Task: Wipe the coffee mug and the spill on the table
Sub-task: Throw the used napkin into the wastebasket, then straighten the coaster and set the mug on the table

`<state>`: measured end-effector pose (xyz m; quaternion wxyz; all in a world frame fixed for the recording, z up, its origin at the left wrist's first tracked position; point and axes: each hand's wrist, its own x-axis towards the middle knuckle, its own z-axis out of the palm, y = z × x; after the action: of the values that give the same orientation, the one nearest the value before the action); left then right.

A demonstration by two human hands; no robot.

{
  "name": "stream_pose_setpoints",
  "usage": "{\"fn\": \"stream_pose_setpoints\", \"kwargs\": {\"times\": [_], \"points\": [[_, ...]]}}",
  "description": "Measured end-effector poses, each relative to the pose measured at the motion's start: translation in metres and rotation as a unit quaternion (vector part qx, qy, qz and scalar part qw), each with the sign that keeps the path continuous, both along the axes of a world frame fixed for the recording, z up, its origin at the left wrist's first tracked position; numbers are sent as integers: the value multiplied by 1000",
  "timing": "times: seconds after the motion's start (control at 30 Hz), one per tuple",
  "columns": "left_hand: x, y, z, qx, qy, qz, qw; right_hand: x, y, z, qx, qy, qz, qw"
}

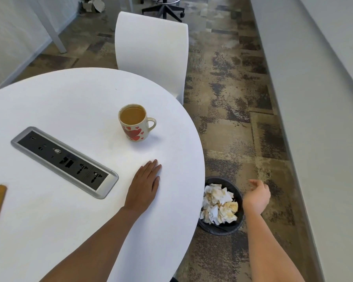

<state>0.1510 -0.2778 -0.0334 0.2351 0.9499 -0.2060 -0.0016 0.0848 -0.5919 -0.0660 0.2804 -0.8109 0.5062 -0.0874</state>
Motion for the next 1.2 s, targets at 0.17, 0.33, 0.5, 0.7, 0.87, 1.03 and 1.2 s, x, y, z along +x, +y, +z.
{"fn": "stream_pose_setpoints", "kwargs": {"times": [0.17,0.33,0.5,0.7,0.87,1.03,1.2], "points": [[-4,4,3,-9,5,9,1000,7,25,18,29,-73,-22,997],[-11,20,17,-25,-6,20,999,25,78,46,55,-151,9,987],[-16,57,34,-67,-13,61,996,36,163,82,74,-227,110,965],[-20,129,51,-94,-31,127,987,40,286,116,121,-256,219,934],[-26,202,60,-104,-44,193,975,45,384,126,173,-217,283,918],[-31,279,63,-103,-42,266,957,48,468,122,196,-180,336,904],[-34,349,59,-108,5,348,931,44,537,107,172,-95,394,898]]}}
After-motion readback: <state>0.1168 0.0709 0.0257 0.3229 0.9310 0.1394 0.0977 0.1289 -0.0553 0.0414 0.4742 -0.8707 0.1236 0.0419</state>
